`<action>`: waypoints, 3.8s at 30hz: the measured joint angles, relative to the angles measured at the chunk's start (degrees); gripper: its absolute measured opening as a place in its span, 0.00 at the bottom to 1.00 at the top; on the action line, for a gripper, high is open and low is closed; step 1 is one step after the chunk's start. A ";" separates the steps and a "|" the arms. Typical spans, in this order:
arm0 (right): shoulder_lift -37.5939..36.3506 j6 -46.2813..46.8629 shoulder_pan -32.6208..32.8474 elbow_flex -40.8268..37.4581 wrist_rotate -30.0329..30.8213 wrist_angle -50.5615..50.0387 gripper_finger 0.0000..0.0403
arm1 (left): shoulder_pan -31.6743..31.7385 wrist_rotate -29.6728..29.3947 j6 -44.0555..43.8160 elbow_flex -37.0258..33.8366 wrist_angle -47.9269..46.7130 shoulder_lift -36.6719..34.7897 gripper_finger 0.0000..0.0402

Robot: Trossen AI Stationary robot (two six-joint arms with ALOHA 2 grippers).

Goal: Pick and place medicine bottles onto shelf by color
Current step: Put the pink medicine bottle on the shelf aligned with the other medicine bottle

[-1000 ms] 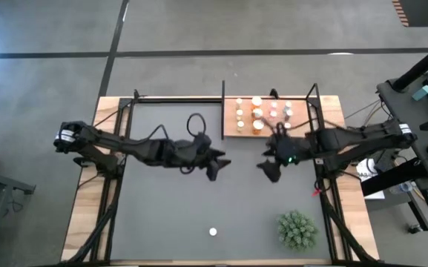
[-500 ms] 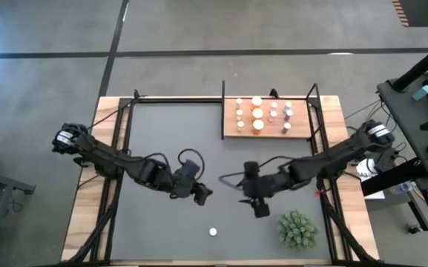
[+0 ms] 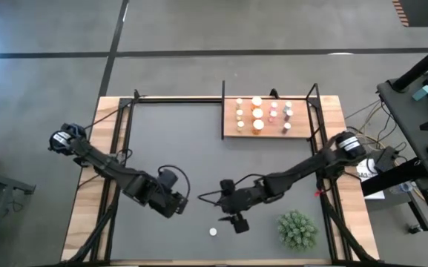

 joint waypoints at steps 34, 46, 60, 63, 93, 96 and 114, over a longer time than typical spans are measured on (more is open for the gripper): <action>15.46 6.08 3.21 11.09 -6.51 0.64 0.45 | -0.73 -0.11 0.07 -1.27 -9.57 -0.02 0.54; 15.32 5.46 3.10 11.09 -6.49 0.03 0.25 | -0.73 -0.20 0.00 -2.56 -9.47 -0.02 0.54; 4.62 2.32 1.28 10.34 2.67 -22.49 0.26 | -0.14 -1.81 1.82 -2.07 -0.52 -0.20 0.54; 1.08 1.86 0.11 9.01 5.09 -27.23 0.26 | 0.15 -4.35 8.46 -1.67 3.11 -1.24 0.54; -32.91 28.63 -19.12 -21.02 32.53 -26.37 0.27 | 15.18 -14.78 76.44 -17.61 37.45 -29.45 0.54; -32.91 33.84 -21.06 -21.02 32.60 -27.07 0.27 | 19.34 -6.81 79.15 -23.73 42.12 -35.71 0.54; -32.73 54.39 -23.87 -20.99 43.20 -37.42 0.27 | 33.47 10.67 83.08 -56.95 85.75 -46.94 0.54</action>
